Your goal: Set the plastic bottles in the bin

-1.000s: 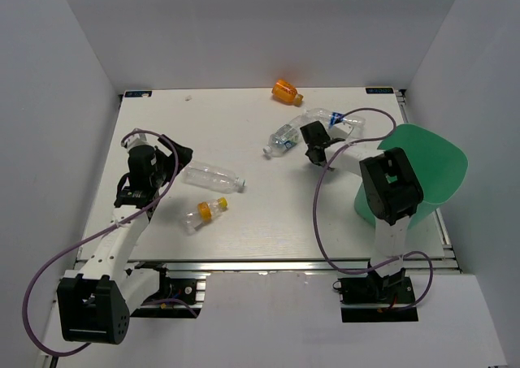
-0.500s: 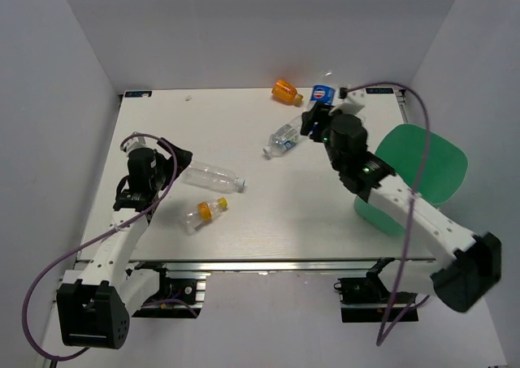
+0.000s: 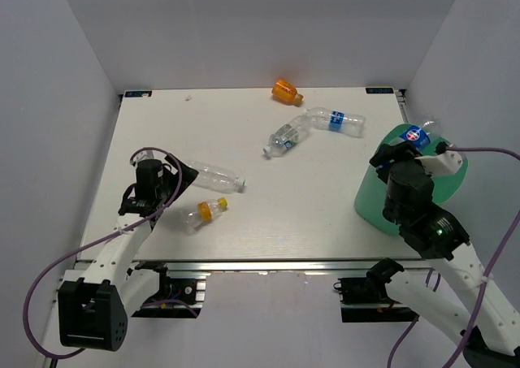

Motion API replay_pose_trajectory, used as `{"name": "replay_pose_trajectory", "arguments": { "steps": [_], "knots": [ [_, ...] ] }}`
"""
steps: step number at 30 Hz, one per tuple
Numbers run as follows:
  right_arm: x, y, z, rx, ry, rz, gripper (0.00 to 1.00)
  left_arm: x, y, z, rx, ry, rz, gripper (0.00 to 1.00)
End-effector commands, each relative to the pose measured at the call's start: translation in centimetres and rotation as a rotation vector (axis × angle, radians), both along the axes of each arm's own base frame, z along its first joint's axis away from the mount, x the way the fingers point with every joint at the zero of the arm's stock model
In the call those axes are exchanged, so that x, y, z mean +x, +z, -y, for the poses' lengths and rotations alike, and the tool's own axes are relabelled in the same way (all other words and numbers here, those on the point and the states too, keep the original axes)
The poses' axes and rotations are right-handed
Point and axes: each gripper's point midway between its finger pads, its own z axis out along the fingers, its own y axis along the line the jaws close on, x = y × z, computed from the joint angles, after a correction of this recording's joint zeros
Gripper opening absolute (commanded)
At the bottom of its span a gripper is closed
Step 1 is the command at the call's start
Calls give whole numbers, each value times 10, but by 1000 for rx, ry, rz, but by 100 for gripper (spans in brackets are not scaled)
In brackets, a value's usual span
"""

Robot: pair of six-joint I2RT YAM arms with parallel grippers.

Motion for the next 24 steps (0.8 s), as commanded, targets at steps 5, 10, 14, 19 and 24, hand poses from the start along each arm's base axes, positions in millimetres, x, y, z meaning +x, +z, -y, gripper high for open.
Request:
{"name": "replay_pose_trajectory", "arguments": {
  "steps": [5, 10, 14, 19, 24],
  "knots": [
    [-1, 7, 1, -43, 20, 5, 89, -11, 1, 5, -10, -5, -19, 98],
    [25, 47, -36, -207, 207, 106, 89, -13, 1, -8, 38, 49, -36, 98],
    [37, 65, -83, -311, 441, 167, 89, -16, -2, -11, 49, 62, -57, 98],
    [50, 49, -109, -377, 543, 119, 89, -18, -7, -15, 55, 87, -84, 98],
    [43, 40, -116, -361, 604, 140, 89, -11, -8, -13, 54, 95, -83, 98]
  ]
}}
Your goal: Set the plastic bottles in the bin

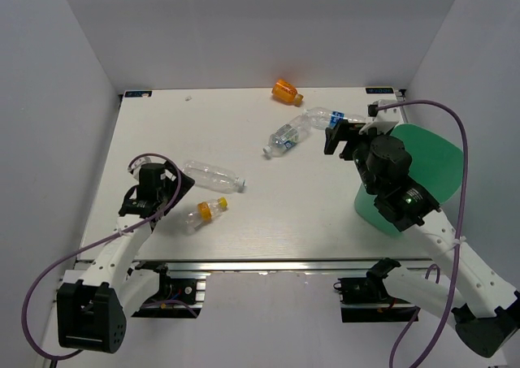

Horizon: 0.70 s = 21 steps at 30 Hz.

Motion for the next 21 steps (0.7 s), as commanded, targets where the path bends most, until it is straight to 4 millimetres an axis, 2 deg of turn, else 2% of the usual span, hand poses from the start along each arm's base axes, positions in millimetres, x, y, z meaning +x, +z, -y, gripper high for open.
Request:
{"name": "replay_pose_trajectory", "arguments": {
  "steps": [1, 3, 4, 6, 8, 11, 12, 16, 21],
  "knots": [
    [-9, 16, -15, 19, 119, 80, 89, 14, 14, 4, -10, 15, 36, 98],
    [-14, 13, -21, 23, 162, 87, 89, 24, 12, 11, -16, 4, 34, 98],
    [-16, 11, -25, 24, 189, 82, 89, 31, 20, 12, -17, 11, 49, 98],
    [-16, 0, -27, 16, 200, 60, 89, 40, 15, 15, 4, 29, 32, 98],
    [-15, -9, -28, 5, 199, 38, 89, 52, 22, 23, -15, 38, 58, 98],
    [-13, -19, -26, -12, 184, 10, 89, 66, 16, 25, -15, 89, 45, 98],
    [-12, -21, -26, -20, 178, 4, 89, 69, 4, 22, 4, 106, 13, 98],
    [-12, -23, -19, -24, 146, 3, 89, 77, -16, 25, 8, 126, -53, 98],
    [-11, -30, -17, -35, 137, -2, 89, 97, -27, 27, 10, 139, -26, 98]
  ]
}}
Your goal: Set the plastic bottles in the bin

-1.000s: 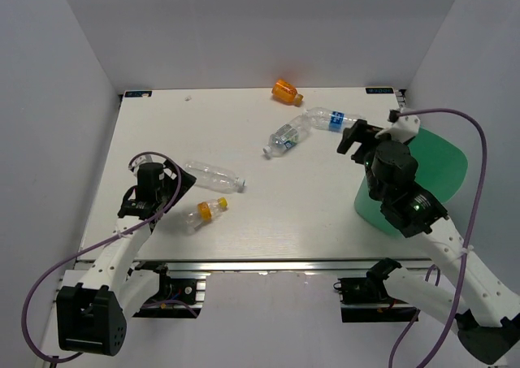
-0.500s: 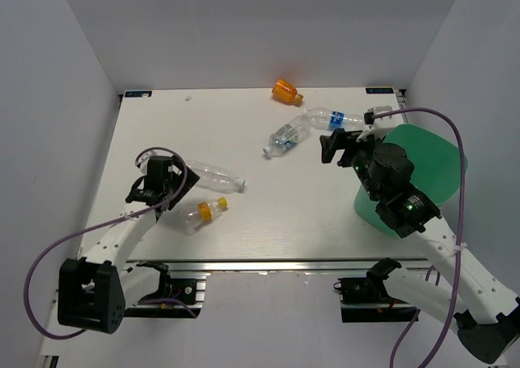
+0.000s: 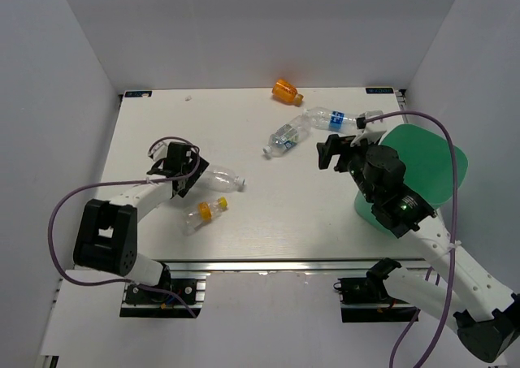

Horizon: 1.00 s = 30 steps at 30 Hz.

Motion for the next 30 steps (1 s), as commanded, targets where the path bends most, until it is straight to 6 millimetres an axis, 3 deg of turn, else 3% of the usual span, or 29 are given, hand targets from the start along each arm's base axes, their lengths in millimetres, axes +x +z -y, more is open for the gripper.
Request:
{"name": "replay_pose_trajectory", "arguments": {
  "steps": [1, 4, 7, 9, 12, 16, 19, 21, 23, 26, 28, 30],
  "knots": [
    [2, 1, 4, -6, -23, 26, 89, 30, 18, 2, -4, 27, 107, 98],
    [4, -6, 5, -23, -28, 12, 89, 39, 9, 4, 6, 23, 95, 98],
    [5, -13, 0, -45, -5, -2, 89, 48, -1, 9, 5, 8, 82, 89],
    [5, -19, -8, -68, 38, -14, 89, 53, -12, 12, 3, -5, 68, 77],
    [1, -26, -21, -96, 127, -20, 89, 67, -13, 16, 13, -16, 62, 60],
    [-10, -33, -46, -143, 306, -9, 89, 84, -2, 24, 10, -37, 86, 30],
    [-18, -35, -67, -137, 432, -26, 89, 98, 26, 43, -14, -98, 156, 23],
    [-20, -34, -79, -150, 503, -37, 89, 111, 58, 62, -6, -178, 230, 19],
    [-17, -39, -87, -147, 526, -53, 89, 109, 92, 90, -13, -258, 298, 17],
    [-24, -43, -106, -114, 634, -44, 89, 95, 142, 127, -46, -358, 433, 17],
    [-37, -49, -119, -82, 725, -74, 89, 81, 161, 148, -97, -398, 499, 17],
    [-34, -46, -129, -64, 748, -62, 89, 67, 183, 158, -125, -409, 563, 17]
  ]
}}
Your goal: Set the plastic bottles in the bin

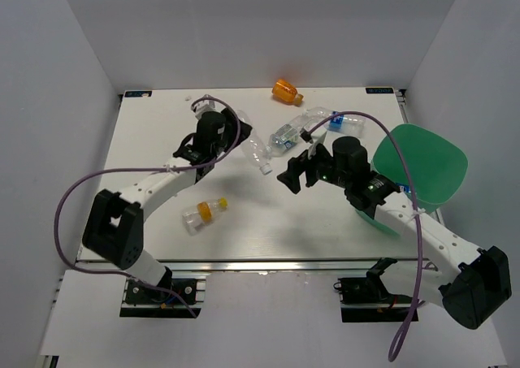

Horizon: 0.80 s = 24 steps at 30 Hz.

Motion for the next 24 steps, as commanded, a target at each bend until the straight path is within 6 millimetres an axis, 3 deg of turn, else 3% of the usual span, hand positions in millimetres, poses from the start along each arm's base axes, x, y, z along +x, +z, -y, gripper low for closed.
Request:
{"name": "replay_pose_trajectory", "arguments": {
  "steps": [1, 7, 13, 14, 15, 17, 18, 19, 21, 22, 24],
  "knots": [
    [-7, 37, -28, 113, 131, 64, 89, -26, 65, 30, -86, -79, 180, 17],
    [9, 31, -40, 152, 79, 17, 89, -69, 108, 59, -172, -149, 290, 17],
    [8, 34, -55, 223, 110, -2, 89, -95, 120, 75, -209, -189, 330, 18],
    [8, 34, -56, 233, 116, -6, 87, -98, 121, 79, -213, -203, 332, 19],
    [6, 33, -57, 240, 125, -14, 74, -100, 123, 82, -212, -215, 337, 19],
    [6, 37, -58, 263, 115, -18, 51, -104, 126, 88, -204, -243, 351, 28],
    [6, 35, -56, 263, 104, -23, 32, -106, 126, 90, -198, -251, 348, 36],
    [5, 38, -54, 271, 91, -22, 26, -107, 127, 91, -191, -258, 351, 55],
    [10, 37, -46, 268, 28, -23, 20, -109, 128, 90, -173, -266, 353, 79],
    [10, 43, -41, 279, 6, -17, 18, -108, 128, 87, -162, -256, 356, 98],
    [22, 44, -23, 260, -128, -19, 17, -110, 132, 76, -125, -228, 358, 98]
  ]
}}
